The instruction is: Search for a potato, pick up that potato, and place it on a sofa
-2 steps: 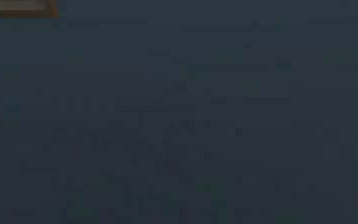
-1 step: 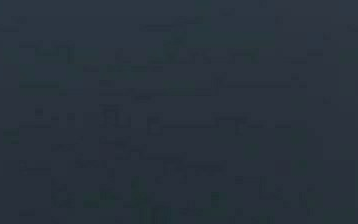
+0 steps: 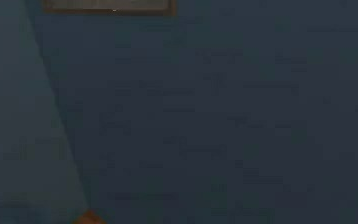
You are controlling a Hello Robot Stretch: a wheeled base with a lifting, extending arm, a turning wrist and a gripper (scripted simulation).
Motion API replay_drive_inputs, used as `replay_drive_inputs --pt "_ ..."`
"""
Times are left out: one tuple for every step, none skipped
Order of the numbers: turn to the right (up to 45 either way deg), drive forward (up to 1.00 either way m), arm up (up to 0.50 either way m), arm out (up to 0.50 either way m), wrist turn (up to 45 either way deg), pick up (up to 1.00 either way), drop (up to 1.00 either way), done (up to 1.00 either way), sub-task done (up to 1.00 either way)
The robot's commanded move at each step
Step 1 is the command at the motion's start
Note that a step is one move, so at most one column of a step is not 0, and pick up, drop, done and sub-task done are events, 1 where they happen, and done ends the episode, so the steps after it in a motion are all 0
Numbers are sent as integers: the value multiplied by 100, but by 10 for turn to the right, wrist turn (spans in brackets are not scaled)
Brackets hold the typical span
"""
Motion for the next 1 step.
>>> replay_drive_inputs --pt "-450 0 0 0 0 0 0 0 0"
